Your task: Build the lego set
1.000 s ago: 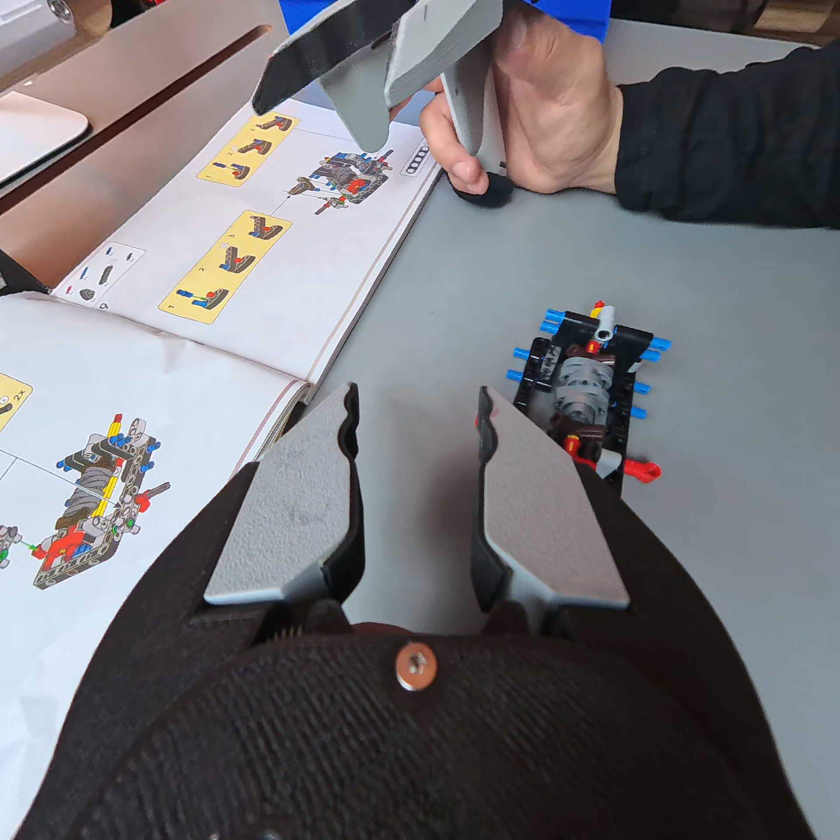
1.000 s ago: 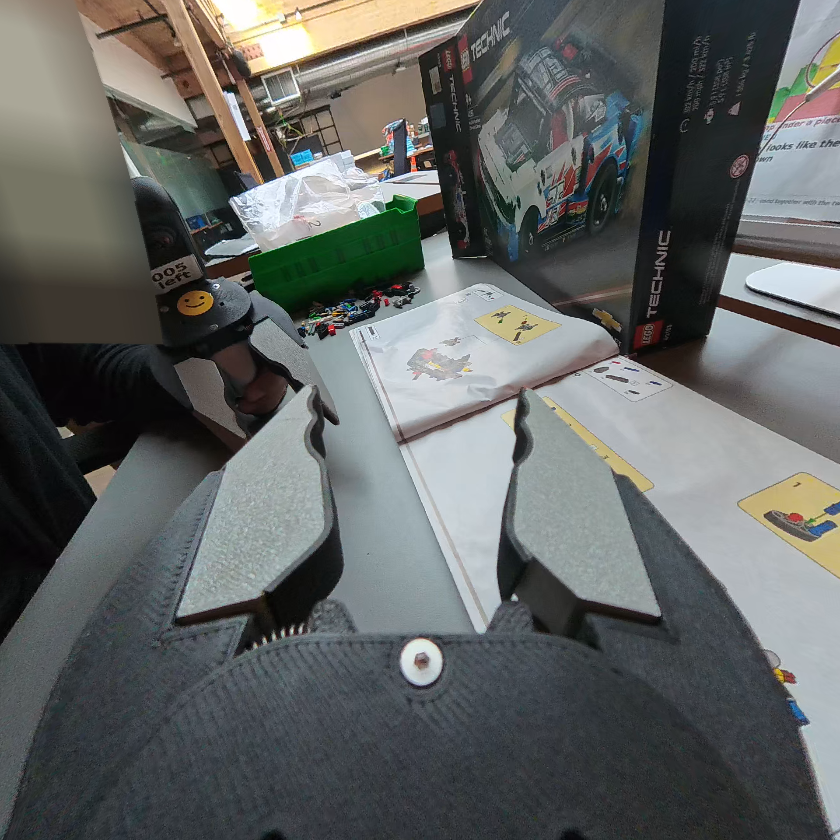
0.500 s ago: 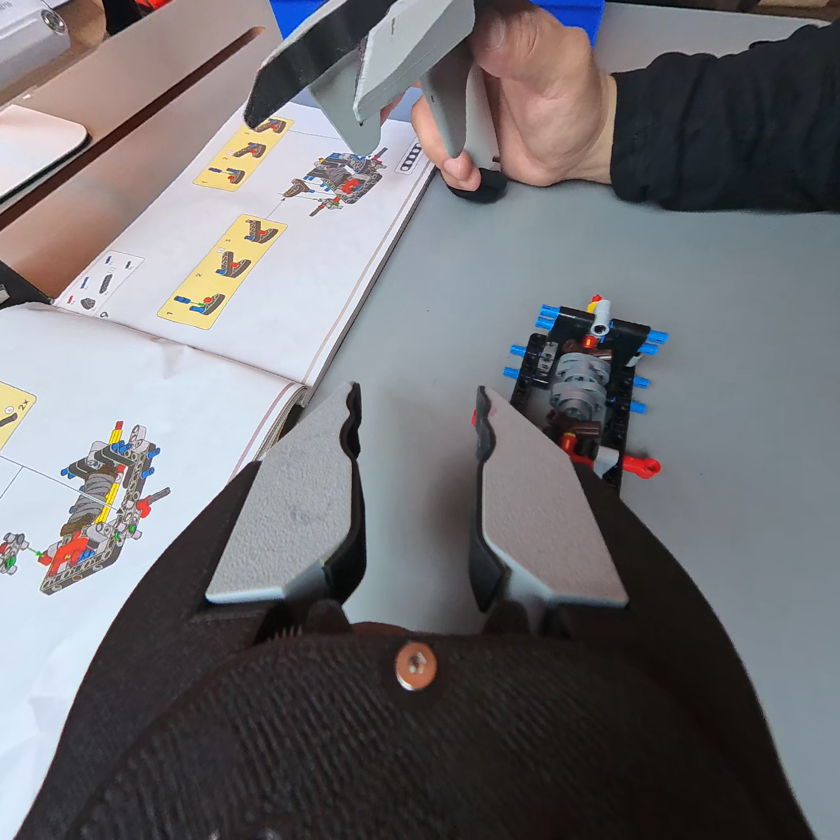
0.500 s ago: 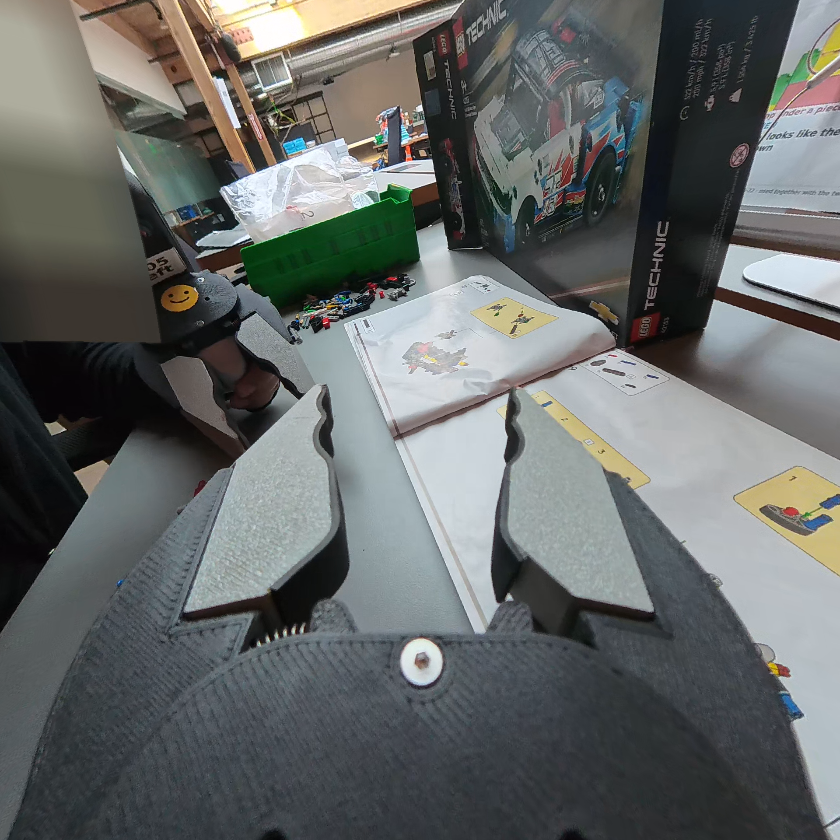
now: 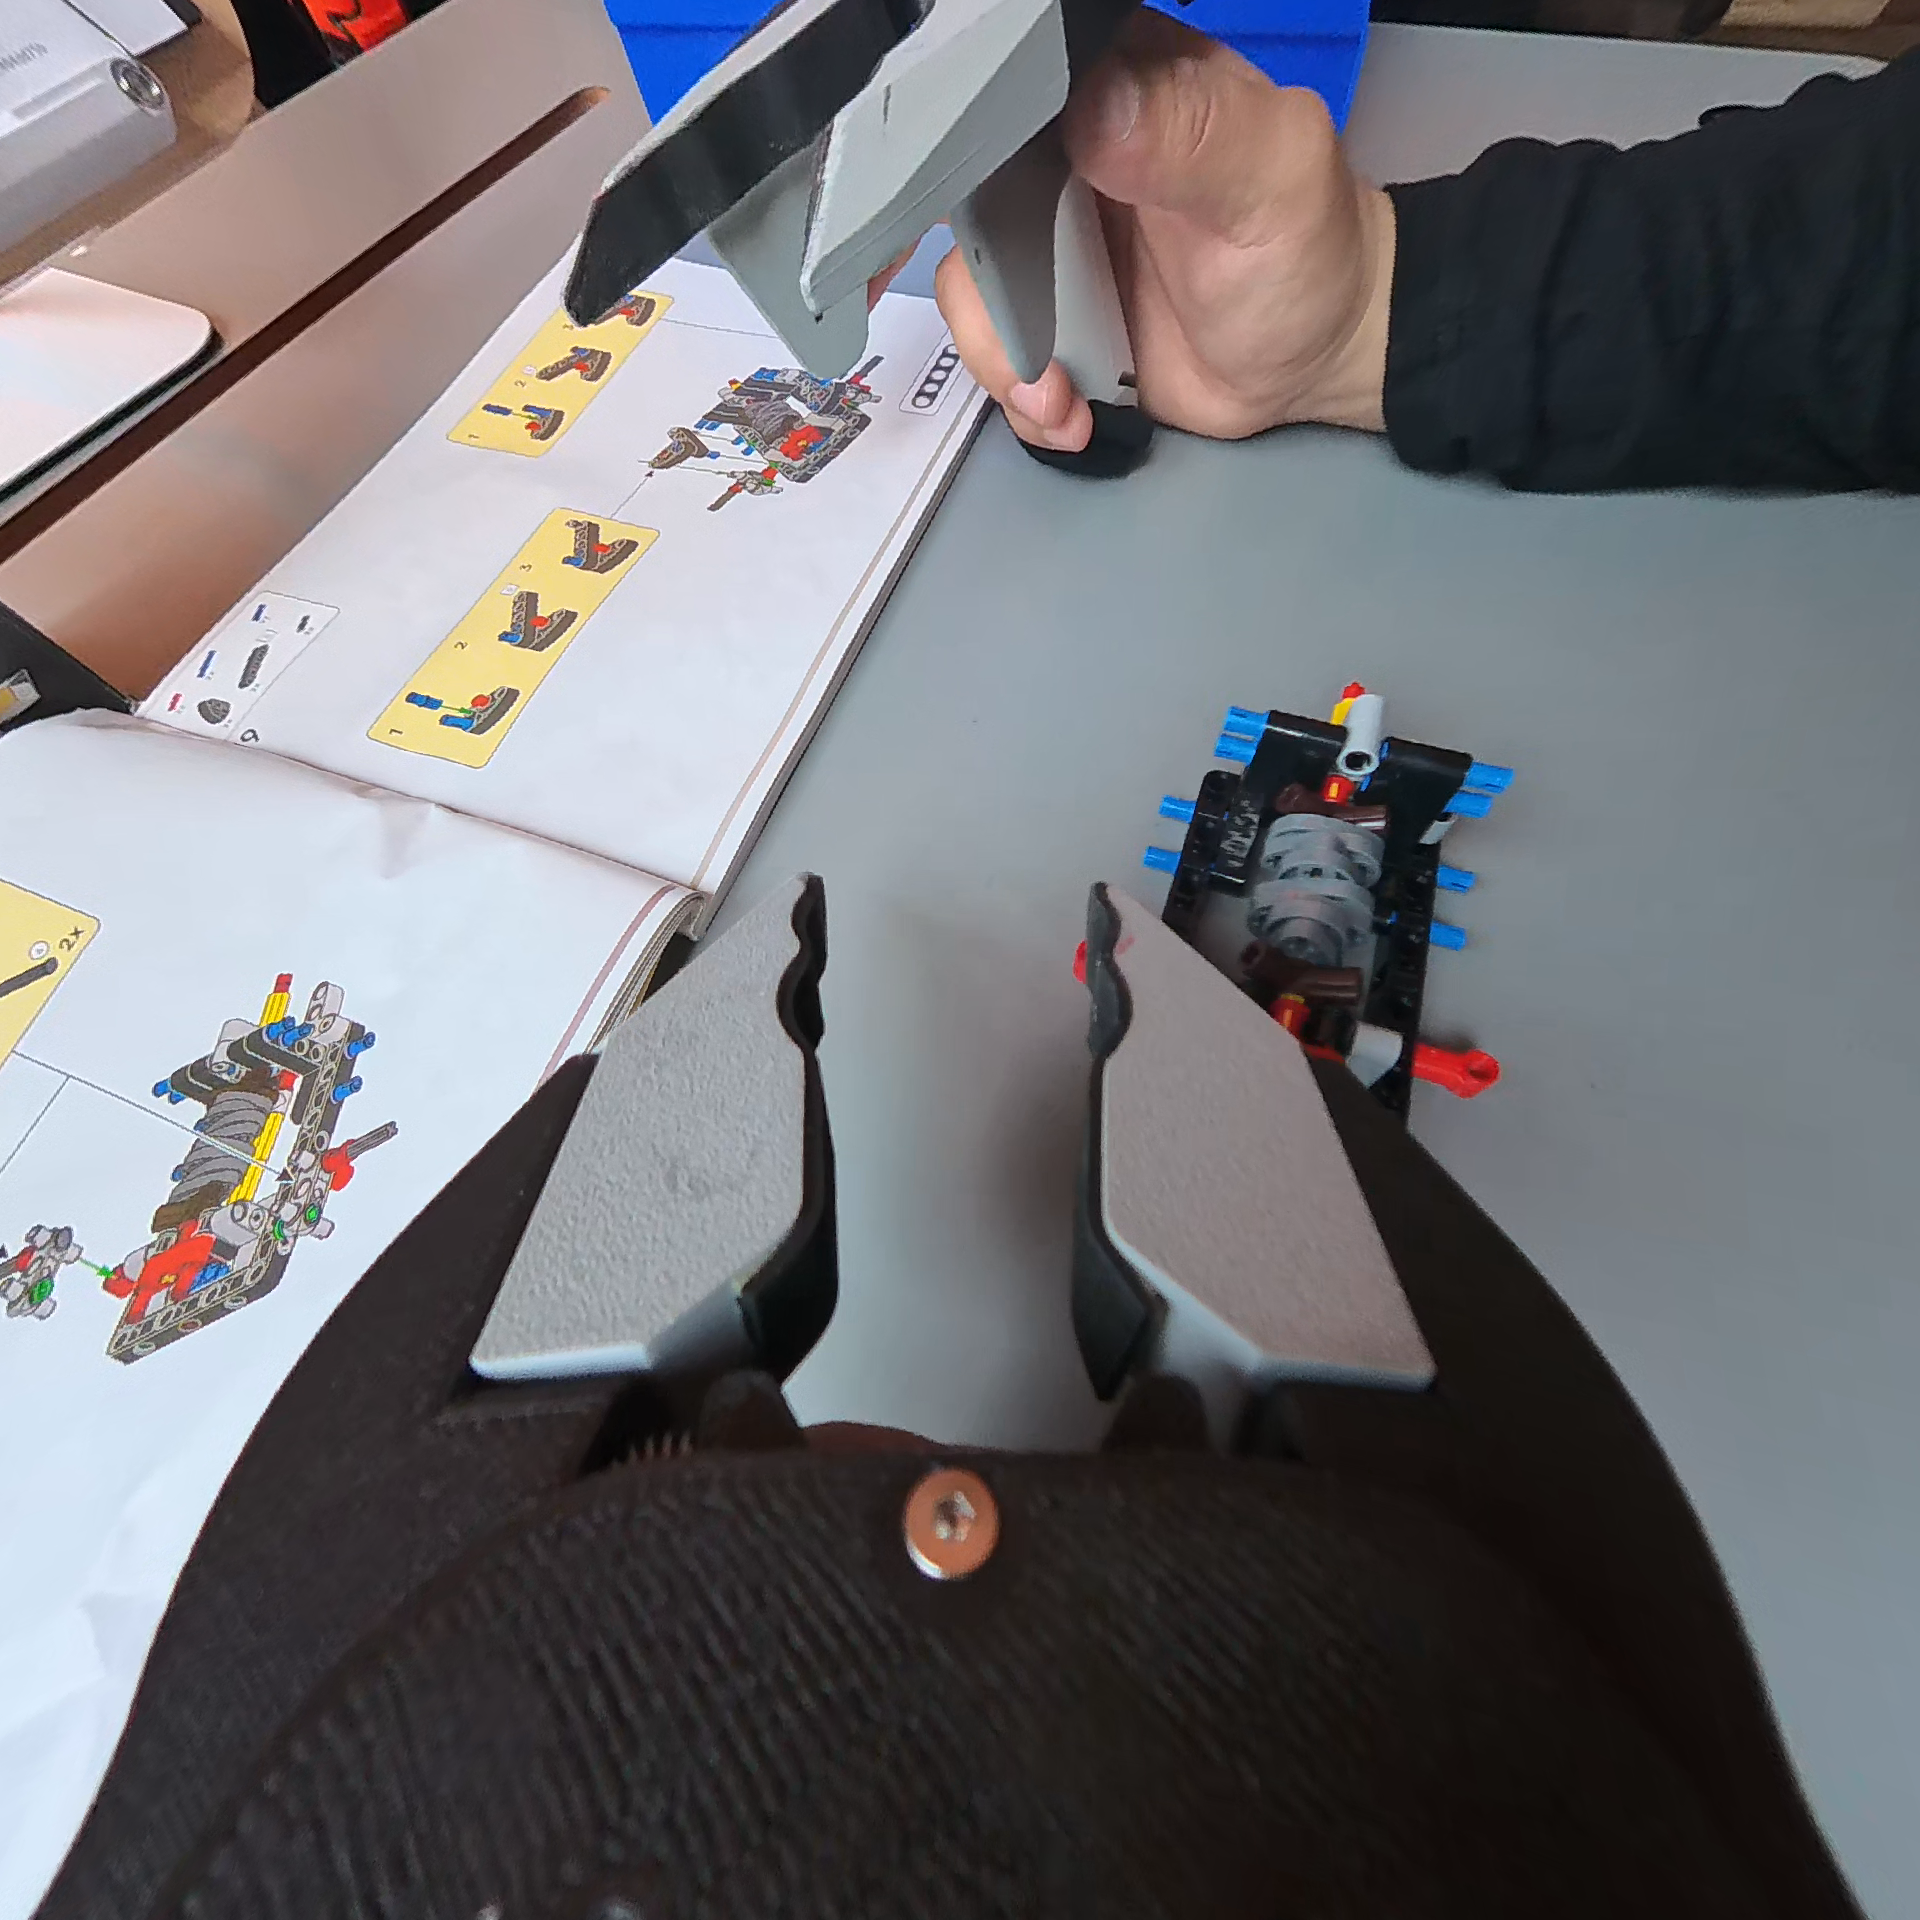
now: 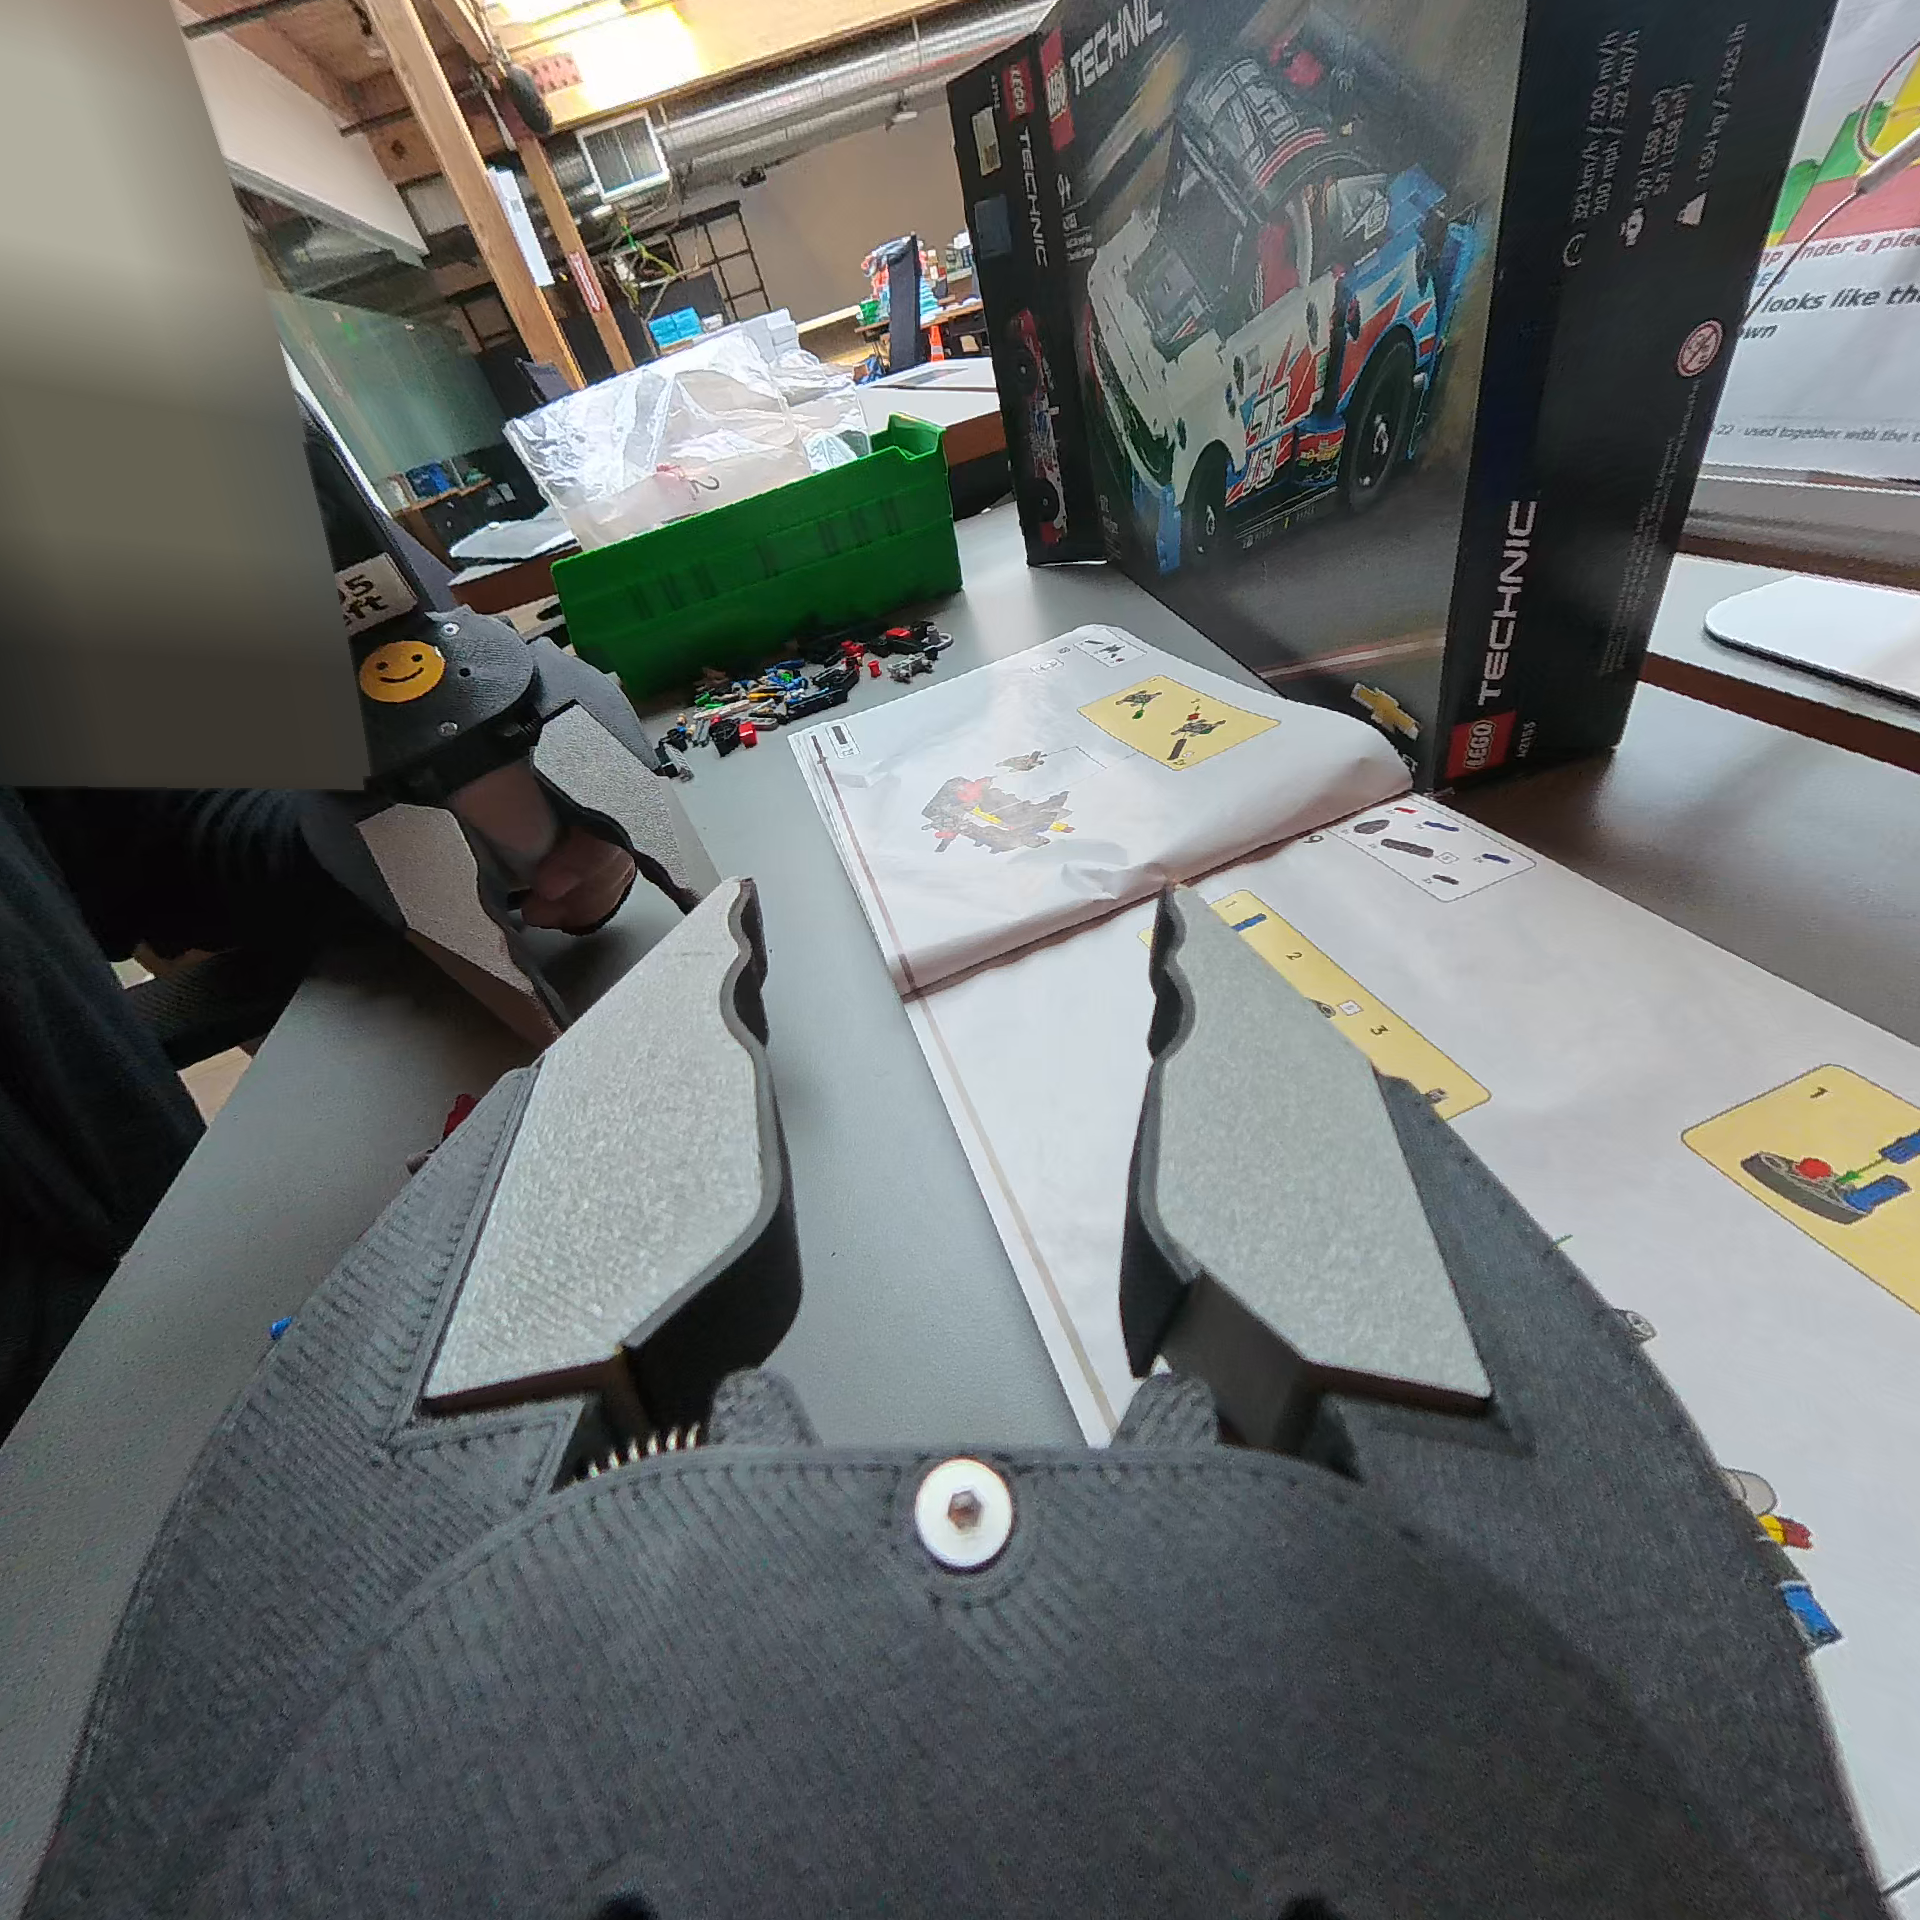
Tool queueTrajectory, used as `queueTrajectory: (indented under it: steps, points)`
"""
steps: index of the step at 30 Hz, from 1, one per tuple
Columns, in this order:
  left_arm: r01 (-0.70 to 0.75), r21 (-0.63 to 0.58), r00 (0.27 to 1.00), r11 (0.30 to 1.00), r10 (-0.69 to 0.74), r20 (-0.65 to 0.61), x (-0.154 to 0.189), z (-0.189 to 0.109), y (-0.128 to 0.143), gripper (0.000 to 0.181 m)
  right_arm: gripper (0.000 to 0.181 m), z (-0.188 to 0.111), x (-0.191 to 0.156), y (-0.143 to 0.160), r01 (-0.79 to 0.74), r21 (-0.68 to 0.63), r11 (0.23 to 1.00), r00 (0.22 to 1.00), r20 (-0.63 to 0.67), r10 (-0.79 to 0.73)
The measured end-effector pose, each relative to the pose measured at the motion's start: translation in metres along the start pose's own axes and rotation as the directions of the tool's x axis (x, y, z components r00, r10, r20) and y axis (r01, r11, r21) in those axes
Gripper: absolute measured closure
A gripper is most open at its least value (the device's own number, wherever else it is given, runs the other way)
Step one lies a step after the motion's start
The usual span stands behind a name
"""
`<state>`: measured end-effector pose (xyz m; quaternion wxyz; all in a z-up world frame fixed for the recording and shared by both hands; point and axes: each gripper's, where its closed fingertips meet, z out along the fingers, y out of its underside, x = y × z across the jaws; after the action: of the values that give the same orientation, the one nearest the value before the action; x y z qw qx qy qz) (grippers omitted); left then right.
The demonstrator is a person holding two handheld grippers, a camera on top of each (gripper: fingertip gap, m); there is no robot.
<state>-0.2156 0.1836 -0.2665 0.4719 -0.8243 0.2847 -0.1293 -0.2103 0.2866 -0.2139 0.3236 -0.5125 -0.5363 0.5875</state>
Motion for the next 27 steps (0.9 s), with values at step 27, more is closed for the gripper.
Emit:
queueTrajectory:
  steps: [27]
  points:
    - [-0.002,0.007,1.000,1.000,0.002,-0.015,0.0043,-0.0007,-0.0026,0.134,0.110,-0.0032,0.0037,0.0004,0.015,-0.005,1.000,1.000,-0.022,-0.016]
